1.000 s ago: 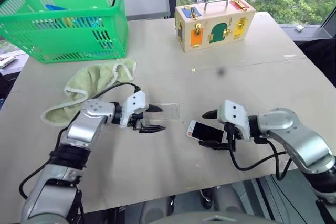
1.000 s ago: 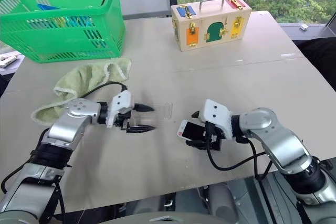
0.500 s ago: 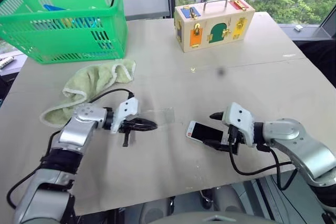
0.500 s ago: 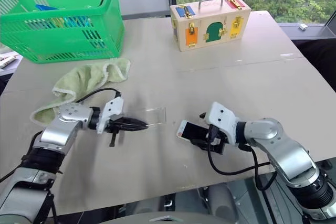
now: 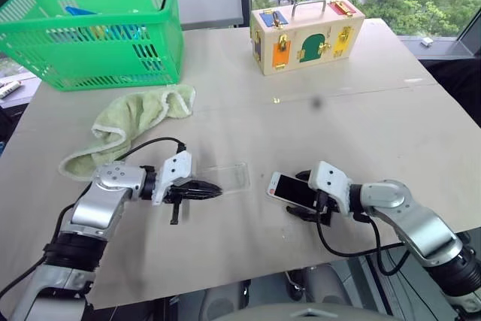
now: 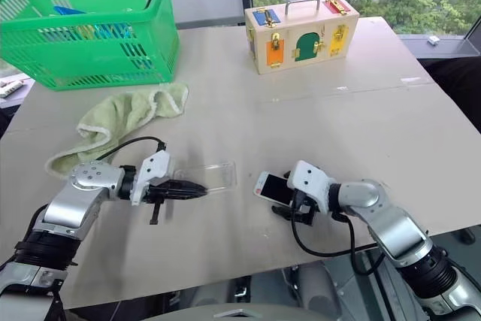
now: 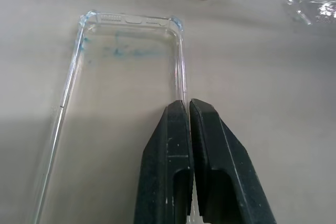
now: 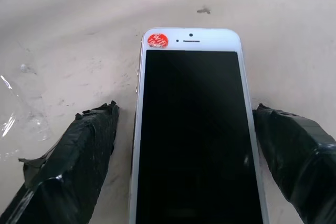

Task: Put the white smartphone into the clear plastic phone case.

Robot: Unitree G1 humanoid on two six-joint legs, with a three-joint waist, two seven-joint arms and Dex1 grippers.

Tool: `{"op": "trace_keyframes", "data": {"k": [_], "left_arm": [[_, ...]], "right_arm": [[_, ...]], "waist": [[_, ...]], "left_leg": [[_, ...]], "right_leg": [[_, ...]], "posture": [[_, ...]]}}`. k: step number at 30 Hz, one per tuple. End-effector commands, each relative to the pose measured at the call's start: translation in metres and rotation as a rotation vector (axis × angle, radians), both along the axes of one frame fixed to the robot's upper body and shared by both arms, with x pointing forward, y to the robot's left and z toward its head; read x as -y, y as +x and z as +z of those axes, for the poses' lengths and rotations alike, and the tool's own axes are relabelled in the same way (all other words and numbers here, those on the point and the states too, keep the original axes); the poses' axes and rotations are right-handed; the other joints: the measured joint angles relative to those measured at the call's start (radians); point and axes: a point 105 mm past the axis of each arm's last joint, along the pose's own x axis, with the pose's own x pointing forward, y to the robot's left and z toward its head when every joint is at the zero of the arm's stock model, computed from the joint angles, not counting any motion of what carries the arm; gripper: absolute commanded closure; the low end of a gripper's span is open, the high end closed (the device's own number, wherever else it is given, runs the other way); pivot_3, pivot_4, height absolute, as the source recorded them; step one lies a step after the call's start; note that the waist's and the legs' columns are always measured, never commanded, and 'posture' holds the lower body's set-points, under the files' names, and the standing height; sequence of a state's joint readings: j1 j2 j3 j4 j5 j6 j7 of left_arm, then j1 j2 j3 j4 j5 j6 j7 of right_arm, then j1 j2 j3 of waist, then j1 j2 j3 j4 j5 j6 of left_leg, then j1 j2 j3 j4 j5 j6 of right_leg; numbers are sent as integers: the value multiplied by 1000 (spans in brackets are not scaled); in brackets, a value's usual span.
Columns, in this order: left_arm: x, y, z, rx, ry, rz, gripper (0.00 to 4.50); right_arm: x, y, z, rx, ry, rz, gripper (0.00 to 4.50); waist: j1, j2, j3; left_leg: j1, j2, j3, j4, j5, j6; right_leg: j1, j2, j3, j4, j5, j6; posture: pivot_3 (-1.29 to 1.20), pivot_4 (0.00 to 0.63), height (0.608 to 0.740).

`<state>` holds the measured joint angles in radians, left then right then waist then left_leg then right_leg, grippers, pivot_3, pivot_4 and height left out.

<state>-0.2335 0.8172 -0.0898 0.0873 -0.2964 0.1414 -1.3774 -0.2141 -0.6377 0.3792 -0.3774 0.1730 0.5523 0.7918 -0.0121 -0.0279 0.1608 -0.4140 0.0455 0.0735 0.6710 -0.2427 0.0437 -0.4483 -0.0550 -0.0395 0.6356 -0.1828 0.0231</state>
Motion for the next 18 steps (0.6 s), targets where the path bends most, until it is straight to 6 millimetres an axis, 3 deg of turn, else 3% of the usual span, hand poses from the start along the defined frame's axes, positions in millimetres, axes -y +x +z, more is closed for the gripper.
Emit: {"op": "trace_keyframes", "data": {"k": [1,3,8,11,15,18], "left_arm": [[5,2,8,38,-18,-14,4392],[7,4,9,45,-23,-13,4392],[13,6,13,60,-43,-25,4500],[20,5,16,64,-58,-45,4500],[37,6,22,68,-75,-73,4500],[55,6,23,56,-64,-107,4500]], "right_arm": [[32,10,-26,-45,-126,-115,0],[34,6,-32,-73,-145,-99,0],[36,-1,-41,-88,-175,-60,1528],[38,1,-31,-50,-145,-73,1532],[48,-2,-1,21,-68,-84,1532],[58,-15,27,53,-10,-77,1532]], "waist": [[1,0,0],[3,0,-1],[10,-3,-4],[12,-3,-4],[36,-2,-4],[56,-1,-3]], "left_leg": [[0,0,0,0,0,0],[0,0,0,1,0,0],[0,-1,0,2,0,0],[0,-2,0,2,0,0],[-2,-4,0,2,0,0],[-4,-6,0,2,0,1]], "right_leg": [[0,0,0,0,0,0],[0,-1,0,0,0,0],[1,-4,-2,0,0,0],[1,-5,-3,-1,0,0],[1,-7,-4,-1,0,0],[1,-9,-4,-3,0,1]], "posture": [[0,150,740],[0,150,740],[0,150,740],[0,150,740],[0,150,740],[0,150,740]]}}
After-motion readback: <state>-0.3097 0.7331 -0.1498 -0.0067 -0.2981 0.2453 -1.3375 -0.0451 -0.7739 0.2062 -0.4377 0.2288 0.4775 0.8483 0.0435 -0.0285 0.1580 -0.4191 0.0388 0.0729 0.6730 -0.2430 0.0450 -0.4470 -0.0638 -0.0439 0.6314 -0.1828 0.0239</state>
